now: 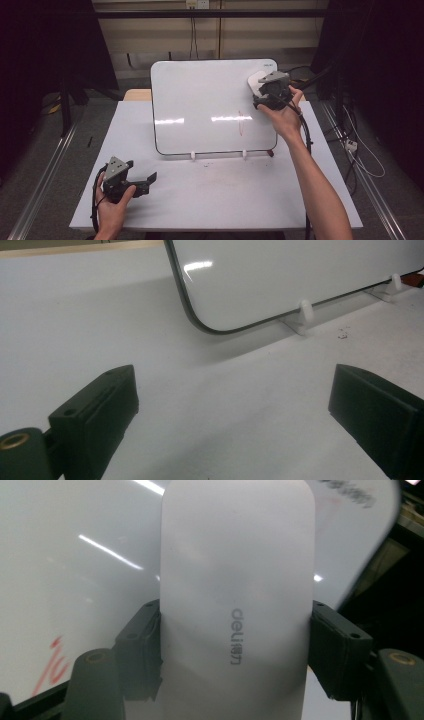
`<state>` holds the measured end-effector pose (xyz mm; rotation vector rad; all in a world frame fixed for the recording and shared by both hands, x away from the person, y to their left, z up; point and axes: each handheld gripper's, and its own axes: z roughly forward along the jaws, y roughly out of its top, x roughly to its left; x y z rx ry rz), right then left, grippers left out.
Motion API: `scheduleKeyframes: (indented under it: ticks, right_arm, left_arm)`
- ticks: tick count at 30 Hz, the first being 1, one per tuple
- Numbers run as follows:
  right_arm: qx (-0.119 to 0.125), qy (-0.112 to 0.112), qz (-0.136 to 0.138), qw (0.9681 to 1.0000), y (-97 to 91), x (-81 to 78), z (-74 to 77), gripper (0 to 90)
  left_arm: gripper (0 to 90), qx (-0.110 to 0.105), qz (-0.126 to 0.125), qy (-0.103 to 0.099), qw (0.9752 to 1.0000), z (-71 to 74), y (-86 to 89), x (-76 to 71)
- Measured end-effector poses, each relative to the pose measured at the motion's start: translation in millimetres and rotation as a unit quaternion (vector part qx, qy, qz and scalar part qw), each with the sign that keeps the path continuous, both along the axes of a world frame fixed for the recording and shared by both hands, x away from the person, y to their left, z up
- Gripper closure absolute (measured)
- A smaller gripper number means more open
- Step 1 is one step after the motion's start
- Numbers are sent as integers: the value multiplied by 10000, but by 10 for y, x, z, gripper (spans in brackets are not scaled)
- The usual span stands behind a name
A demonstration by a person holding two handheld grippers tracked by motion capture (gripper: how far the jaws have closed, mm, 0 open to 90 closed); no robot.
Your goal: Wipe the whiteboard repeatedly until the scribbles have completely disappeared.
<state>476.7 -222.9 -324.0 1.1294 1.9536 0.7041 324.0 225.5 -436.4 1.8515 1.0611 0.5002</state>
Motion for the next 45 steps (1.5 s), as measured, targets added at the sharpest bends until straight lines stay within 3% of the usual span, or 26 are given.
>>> scheduleKeyframes:
  ticks: [6, 10, 16, 21, 24, 28, 38, 45]
  right_arm:
    - [-106, 35, 431, 9990, 290, -71, -76, 317]
    - [83, 43, 467, 9989, 309, -12, -11, 317]
    - [123, -8, 288, 9995, 269, 112, 146, 318]
    - [-106, -25, 129, 9999, 263, 154, 175, 318]
    - [-108, -8, 81, 9999, 240, 167, 186, 318]
    - [-23, 60, -7, 10000, 173, 188, 220, 318]
    - [202, -16, -487, 9986, -139, 199, 273, 318]
    - [159, -63, -467, 9988, -86, 226, 304, 317]
  left_arm:
    - [57, -17, 12, -4, 10000, 6, -6, -8]
    - [56, -30, 18, -14, 10000, 6, 9, -6]
    - [56, -62, 25, -17, 10000, 9, 25, -9]
    - [56, -64, 39, -23, 10000, 14, 36, -17]
    - [56, -58, 35, -27, 10000, 16, 39, -21]
    - [57, -77, 53, -16, 10000, 17, 44, -26]
    - [57, -66, 74, -16, 9999, 13, 49, -26]
    - [56, -43, 58, -25, 10000, 20, 49, -24]
